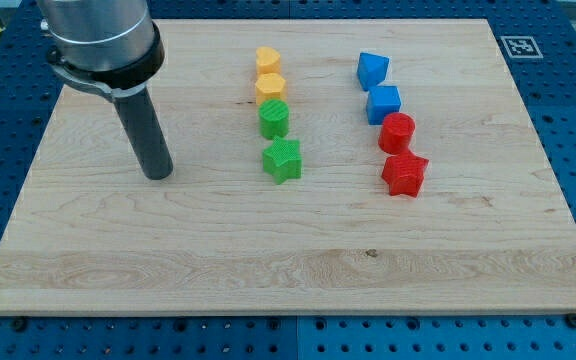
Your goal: Group up the red blocks and the blue blocks
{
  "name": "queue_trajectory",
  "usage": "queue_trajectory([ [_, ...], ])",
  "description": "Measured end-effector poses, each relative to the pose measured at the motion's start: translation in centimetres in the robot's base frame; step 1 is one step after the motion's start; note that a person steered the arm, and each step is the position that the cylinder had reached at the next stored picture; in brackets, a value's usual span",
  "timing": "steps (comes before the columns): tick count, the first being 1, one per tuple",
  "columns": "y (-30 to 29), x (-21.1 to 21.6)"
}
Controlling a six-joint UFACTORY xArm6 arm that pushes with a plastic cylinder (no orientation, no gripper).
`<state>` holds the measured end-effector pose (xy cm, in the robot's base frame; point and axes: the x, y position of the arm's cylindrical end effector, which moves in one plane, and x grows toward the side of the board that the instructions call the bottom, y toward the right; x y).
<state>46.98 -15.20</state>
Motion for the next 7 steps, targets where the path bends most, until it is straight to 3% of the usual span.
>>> queue_trajectory([
  [2, 0.6, 0.3],
  [3, 1.7, 3.2],
  [5, 16.0, 8.3],
  [7, 26.2, 6.0],
])
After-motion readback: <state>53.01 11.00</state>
